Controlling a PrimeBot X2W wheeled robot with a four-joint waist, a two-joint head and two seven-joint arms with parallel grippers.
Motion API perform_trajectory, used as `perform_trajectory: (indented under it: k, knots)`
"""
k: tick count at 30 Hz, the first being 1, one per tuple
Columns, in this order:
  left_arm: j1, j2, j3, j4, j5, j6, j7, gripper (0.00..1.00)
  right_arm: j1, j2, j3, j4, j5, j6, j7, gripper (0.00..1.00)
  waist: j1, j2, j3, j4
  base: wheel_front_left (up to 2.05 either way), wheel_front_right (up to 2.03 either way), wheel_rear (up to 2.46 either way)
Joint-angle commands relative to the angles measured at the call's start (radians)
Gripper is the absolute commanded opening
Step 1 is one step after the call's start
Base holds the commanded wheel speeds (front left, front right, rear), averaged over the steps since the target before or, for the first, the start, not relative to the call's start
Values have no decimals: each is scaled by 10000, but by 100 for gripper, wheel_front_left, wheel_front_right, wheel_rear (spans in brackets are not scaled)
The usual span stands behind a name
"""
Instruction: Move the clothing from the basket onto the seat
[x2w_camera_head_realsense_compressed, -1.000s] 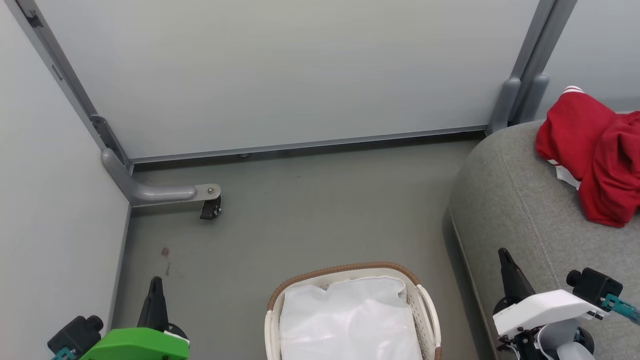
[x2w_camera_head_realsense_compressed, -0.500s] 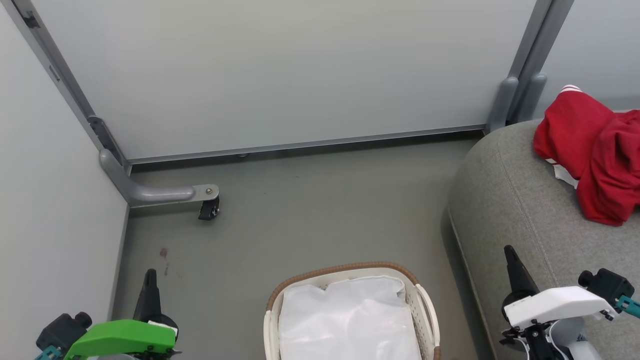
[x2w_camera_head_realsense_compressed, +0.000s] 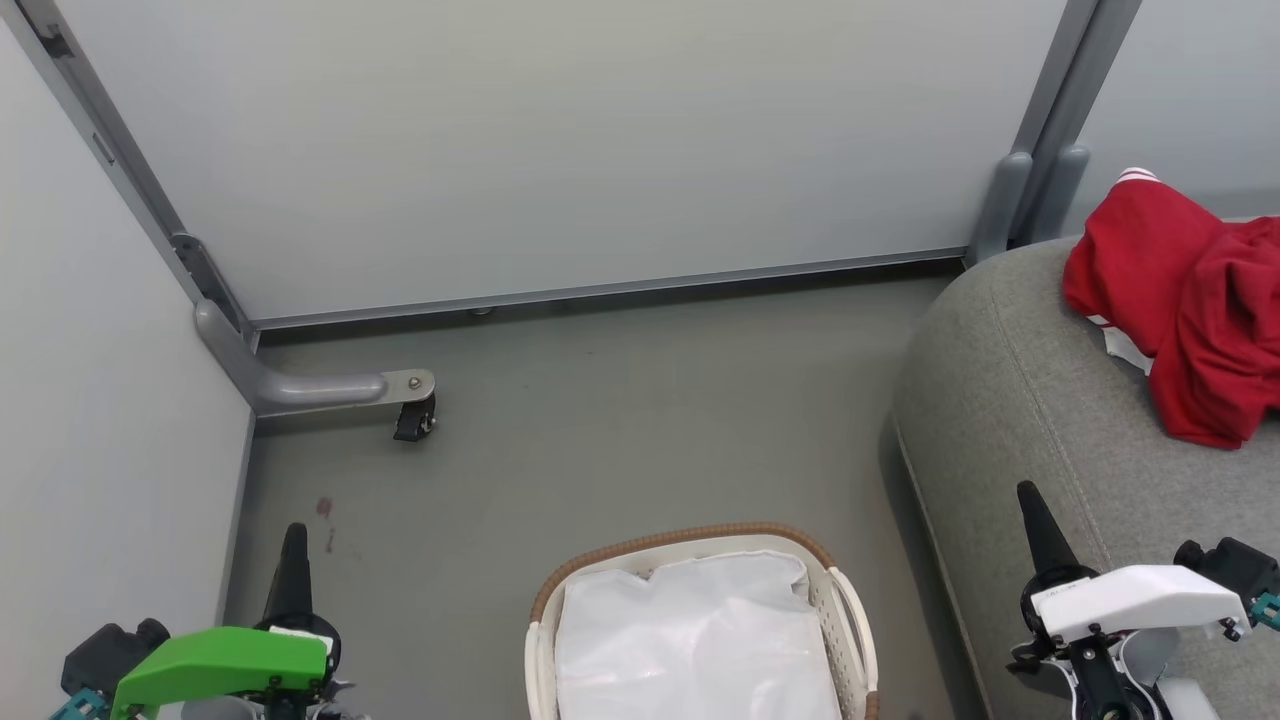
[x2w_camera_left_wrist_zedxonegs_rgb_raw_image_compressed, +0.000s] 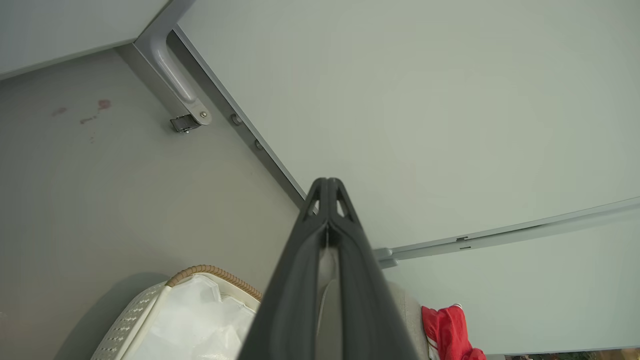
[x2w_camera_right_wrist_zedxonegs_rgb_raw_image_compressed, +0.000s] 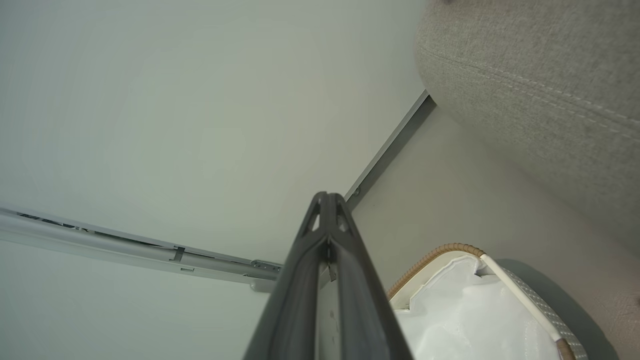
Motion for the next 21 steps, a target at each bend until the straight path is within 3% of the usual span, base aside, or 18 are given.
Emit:
perform_trajectory:
  k: [1, 21]
  knots:
    - [-275, 40, 85, -142, -257, -25, 64, 0, -170, -58, -61, -146, 287, -4, 70, 0, 0, 0, 1, -4, 0, 0, 0]
    - [-447, 48, 351, -289, -1997, -59, 586, 0, -204, -72, -313, -334, 2229, -5, 594, 0, 0, 0, 10, -79, 0, 0, 0]
